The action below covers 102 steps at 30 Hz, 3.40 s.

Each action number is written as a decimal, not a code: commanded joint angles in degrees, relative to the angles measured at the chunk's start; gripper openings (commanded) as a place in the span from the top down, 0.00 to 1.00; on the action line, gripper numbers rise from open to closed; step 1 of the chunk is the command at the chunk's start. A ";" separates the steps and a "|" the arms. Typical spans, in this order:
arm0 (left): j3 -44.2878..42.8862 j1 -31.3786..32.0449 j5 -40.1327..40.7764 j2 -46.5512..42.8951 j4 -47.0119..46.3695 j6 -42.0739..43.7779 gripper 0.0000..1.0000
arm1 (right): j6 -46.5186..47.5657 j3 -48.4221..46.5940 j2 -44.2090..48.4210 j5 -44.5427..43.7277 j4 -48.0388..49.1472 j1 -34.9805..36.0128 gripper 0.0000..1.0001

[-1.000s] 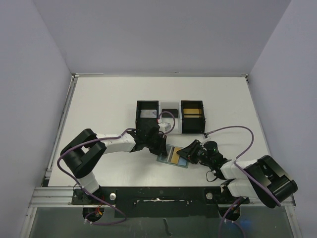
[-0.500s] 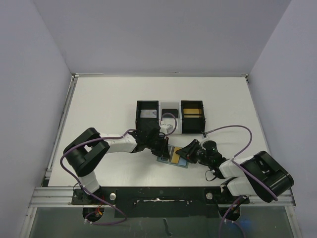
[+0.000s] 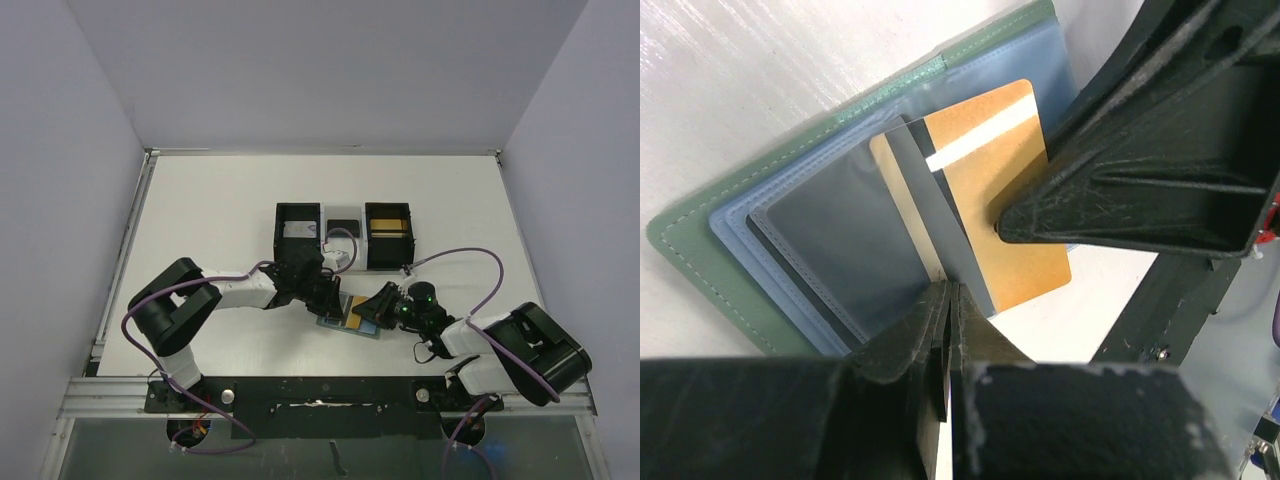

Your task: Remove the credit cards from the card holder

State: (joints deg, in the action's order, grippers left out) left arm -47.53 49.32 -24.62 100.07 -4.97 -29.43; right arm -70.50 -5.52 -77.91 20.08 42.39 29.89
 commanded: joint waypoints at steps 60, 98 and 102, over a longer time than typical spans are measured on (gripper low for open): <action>-4.64 -18.23 19.80 -32.07 24.80 10.62 0.28 | 40.32 -27.26 35.50 -34.08 -52.09 -3.82 1.00; -0.31 -20.40 30.36 -35.78 23.51 9.88 0.27 | 110.67 -26.00 16.83 -35.03 -21.87 3.56 1.00; 0.28 -20.76 29.70 -36.79 23.14 9.74 0.27 | 108.20 -25.26 18.19 -22.25 -20.79 -1.64 1.00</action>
State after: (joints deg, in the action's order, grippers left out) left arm -47.18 29.10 4.71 65.60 20.40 -20.10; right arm 35.70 -30.04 -62.04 -12.91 12.27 32.42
